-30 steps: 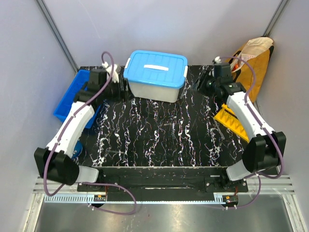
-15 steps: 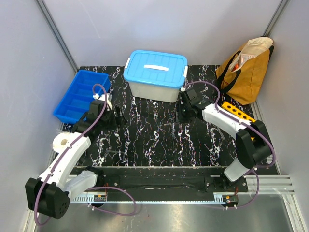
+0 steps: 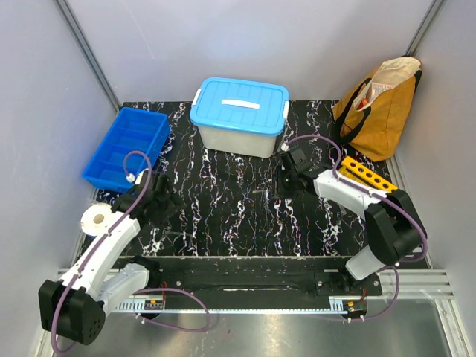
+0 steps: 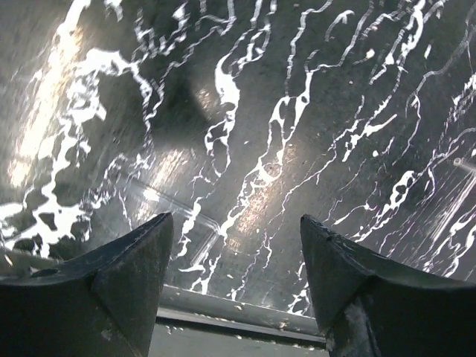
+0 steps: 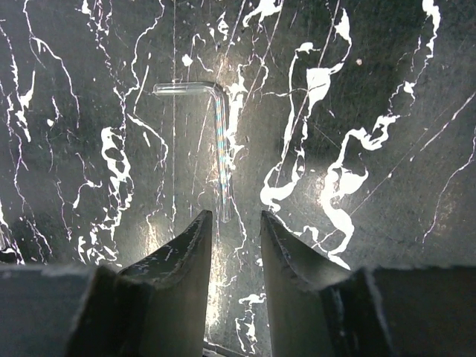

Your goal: Organize the chemistry lab equipment

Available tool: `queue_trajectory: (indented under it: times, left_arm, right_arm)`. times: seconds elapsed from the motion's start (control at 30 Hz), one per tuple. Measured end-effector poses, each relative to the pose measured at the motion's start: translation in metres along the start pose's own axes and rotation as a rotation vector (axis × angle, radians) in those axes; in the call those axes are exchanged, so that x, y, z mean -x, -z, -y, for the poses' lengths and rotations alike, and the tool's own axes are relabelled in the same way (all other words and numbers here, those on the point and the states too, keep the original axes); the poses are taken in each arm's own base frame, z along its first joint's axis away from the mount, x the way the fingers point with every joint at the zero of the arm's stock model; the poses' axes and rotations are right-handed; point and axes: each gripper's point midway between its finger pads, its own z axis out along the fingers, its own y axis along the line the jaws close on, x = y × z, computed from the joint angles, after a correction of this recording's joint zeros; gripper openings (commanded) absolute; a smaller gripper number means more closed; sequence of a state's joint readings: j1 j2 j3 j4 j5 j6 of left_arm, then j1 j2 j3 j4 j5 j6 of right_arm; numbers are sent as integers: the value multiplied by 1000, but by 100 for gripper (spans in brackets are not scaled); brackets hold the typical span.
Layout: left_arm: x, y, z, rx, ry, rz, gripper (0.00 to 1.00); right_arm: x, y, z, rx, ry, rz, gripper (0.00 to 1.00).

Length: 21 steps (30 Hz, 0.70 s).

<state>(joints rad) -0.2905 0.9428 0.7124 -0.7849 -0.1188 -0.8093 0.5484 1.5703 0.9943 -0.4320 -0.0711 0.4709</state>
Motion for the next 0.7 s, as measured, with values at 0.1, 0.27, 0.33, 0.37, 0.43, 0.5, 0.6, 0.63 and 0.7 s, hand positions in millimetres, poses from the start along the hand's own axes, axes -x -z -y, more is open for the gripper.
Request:
queue_trajectory:
  times: [0.1,0.27,0.33,0.37,0.43,0.5,0.6,0.63,0.7]
  left_arm:
    - [-10,5,-9,61,161,-22,59]
    - [-36,-4,-26,166,374,-68,46]
    - [-47,-8,-36,215,428,-85,45]
    - [-52,-9,-40,236,454,-89,45]
    - [-57,-11,-44,272,501,-92,45]
    - [-58,-13,-45,299,532,-87,45]
    - [-60,-18,-48,340,558,-78,44]
    - [-61,-20,-49,355,563,-77,44]
    - [-63,-23,-51,389,569,-78,43]
  right_arm:
    - [-1,5,-1,21,-2,21,36]
    - [4,17,-10,75,-3,69,36]
    - [7,23,-14,94,-4,93,37]
    - [8,25,-16,106,-6,101,37]
    - [11,31,-21,133,-7,118,37]
    - [13,35,-24,150,-11,133,38]
    - [15,41,-29,174,-12,146,38]
    - [15,42,-29,179,-13,150,38]
    - [16,45,-31,190,-12,158,38]
